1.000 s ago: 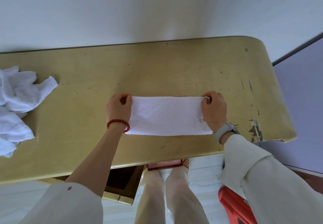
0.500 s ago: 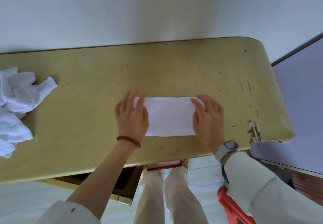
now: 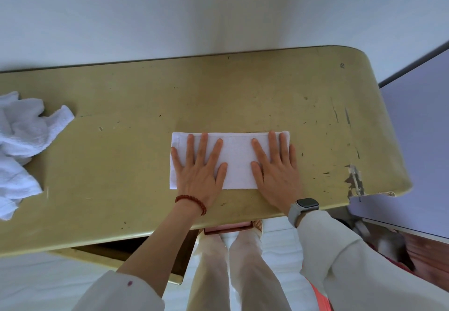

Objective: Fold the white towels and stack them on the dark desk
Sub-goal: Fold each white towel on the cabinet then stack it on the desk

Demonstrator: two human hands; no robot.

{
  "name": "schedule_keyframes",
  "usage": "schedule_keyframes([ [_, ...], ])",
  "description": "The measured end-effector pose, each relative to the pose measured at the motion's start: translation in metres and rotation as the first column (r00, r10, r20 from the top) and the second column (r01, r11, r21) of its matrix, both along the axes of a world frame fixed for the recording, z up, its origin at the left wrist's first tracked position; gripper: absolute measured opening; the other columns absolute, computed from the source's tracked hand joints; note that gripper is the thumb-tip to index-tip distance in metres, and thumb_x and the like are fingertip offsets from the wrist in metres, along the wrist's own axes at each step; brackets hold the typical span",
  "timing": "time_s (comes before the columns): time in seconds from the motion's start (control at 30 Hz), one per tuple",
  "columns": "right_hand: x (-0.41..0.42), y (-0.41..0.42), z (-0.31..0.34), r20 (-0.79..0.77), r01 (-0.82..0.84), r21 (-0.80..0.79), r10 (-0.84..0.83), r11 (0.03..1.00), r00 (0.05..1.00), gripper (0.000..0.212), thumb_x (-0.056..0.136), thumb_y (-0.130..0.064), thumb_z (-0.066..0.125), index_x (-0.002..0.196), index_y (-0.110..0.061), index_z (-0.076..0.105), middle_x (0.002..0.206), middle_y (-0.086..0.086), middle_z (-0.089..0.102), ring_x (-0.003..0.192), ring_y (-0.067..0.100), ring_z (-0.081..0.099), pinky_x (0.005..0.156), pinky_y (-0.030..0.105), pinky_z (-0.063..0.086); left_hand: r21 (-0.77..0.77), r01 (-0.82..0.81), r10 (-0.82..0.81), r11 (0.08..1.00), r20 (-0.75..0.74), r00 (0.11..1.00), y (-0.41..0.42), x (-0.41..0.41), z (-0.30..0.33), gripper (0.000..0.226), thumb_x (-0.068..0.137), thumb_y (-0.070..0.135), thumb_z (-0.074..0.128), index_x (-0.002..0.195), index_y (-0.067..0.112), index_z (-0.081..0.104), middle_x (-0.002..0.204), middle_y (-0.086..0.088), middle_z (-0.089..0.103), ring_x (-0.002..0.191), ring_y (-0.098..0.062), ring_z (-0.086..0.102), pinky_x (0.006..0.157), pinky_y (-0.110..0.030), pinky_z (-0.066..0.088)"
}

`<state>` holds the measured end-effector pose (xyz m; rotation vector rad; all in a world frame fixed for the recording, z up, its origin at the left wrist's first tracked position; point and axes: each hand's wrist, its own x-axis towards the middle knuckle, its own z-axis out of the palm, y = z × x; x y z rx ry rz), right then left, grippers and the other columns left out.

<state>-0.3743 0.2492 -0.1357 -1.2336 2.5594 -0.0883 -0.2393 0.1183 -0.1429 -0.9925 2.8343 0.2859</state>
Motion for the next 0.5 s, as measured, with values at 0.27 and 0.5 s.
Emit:
schedule_keyframes([
  [0.27, 0.009, 0.003, 0.019, -0.183, 0.007, 0.012, -0.004, 1.000, 0.983, 0.050, 0.086, -0.040, 0.031, 0.126, -0.019, 0.053, 0.129, 0.015, 0.053, 0.116, 0.036, 0.051, 0.093, 0.046, 0.038, -0.114, -0.035, -0.008, 0.993, -0.349, 0.937, -0.008, 0.025, 0.016, 0.029, 0.085, 0.024, 0.044, 0.094, 0.014, 0.069, 0.110, -0.005, 0.066, 0.117, -0.021, 0.044, 0.107, -0.050, 0.019],
  [0.5, 0.039, 0.017, 0.033, -0.015, -0.249, -0.237, 0.253, 0.939, 0.967, 0.032, 0.084, -0.029, 0.041, 0.092, -0.011, 0.066, 0.069, 0.005, 0.057, 0.055, 0.024, 0.052, 0.051, 0.031, 0.046, -0.204, -0.003, -0.026, 0.979, -0.139, 0.990, -0.025, 0.036, 0.025, 0.037, 0.075, 0.003, 0.044, 0.100, 0.018, 0.067, 0.109, 0.000, 0.068, 0.110, -0.033, 0.058, 0.102, -0.049, 0.016],
])
